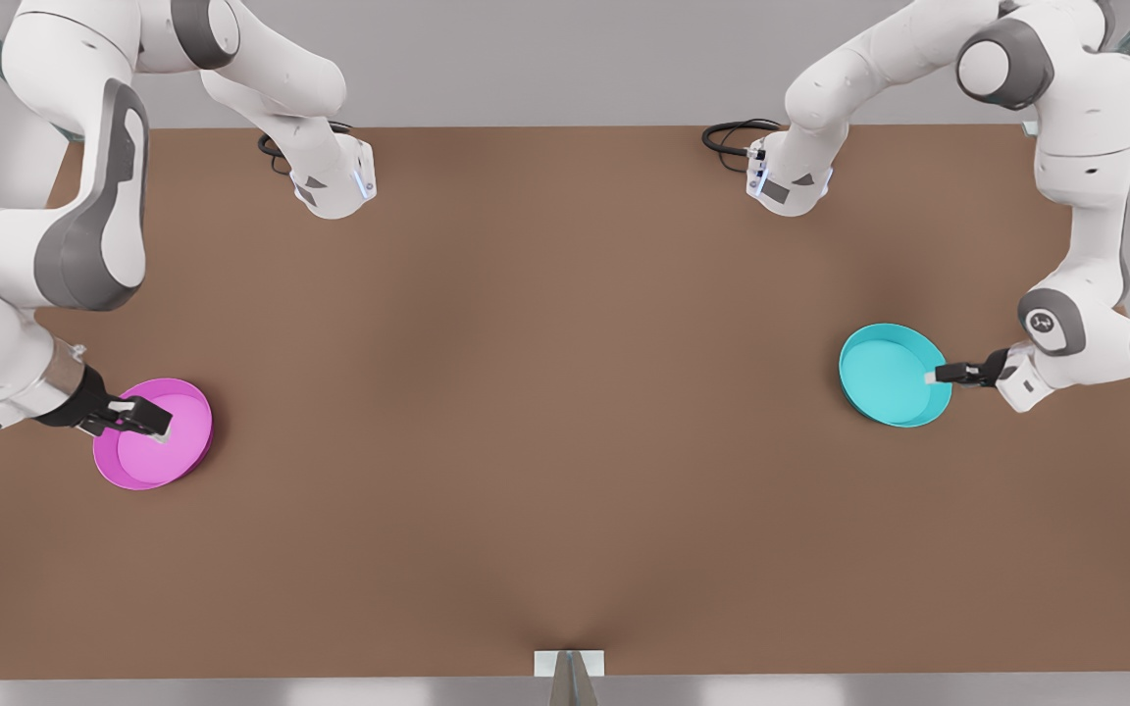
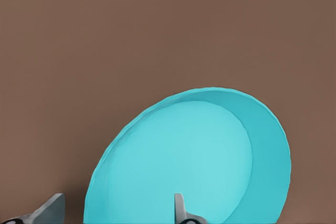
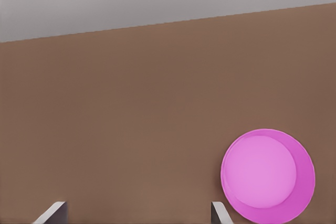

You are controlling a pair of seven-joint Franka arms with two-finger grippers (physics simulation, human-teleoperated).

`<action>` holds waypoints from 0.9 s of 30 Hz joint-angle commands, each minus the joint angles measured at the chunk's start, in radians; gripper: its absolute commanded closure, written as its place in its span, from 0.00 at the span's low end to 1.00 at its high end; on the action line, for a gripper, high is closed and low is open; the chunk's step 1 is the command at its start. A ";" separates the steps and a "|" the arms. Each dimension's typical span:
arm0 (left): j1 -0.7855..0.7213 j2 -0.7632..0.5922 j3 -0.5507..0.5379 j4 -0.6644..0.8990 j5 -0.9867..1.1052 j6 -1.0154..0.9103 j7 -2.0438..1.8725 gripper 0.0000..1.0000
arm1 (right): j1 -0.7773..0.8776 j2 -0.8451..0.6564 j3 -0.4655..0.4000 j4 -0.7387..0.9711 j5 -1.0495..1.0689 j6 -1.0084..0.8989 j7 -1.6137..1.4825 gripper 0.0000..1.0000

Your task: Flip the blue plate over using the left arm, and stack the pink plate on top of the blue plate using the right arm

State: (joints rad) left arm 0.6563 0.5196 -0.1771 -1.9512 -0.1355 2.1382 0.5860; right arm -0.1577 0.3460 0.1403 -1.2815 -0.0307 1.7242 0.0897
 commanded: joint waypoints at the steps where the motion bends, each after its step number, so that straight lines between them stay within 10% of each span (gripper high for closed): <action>1: 0.000 0.002 0.001 -0.002 -0.001 0.000 0.000 0.00 | -0.003 0.002 0.001 -0.001 0.000 0.000 -0.001 0.00; 6: 0.002 0.030 -0.001 -0.002 -0.009 0.000 0.006 0.04 | -0.005 0.001 0.001 0.002 0.000 0.000 -0.001 0.00; 8: 0.008 0.036 -0.001 0.000 -0.009 0.000 0.008 0.36 | -0.005 0.002 -0.001 0.002 0.000 0.000 -0.001 0.00; 11: 0.009 0.040 0.001 0.002 -0.010 0.002 0.008 0.56 | -0.005 0.004 -0.001 0.001 0.000 0.002 -0.001 0.00; 27: 0.008 0.057 0.001 0.005 -0.010 0.037 0.006 0.79 | -0.002 0.011 -0.001 0.002 0.000 0.002 0.001 0.00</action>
State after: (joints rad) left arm 0.6642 0.5768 -0.1764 -1.9467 -0.1338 2.1748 0.5907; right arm -0.1595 0.3575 0.1396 -1.2794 -0.0307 1.7257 0.0905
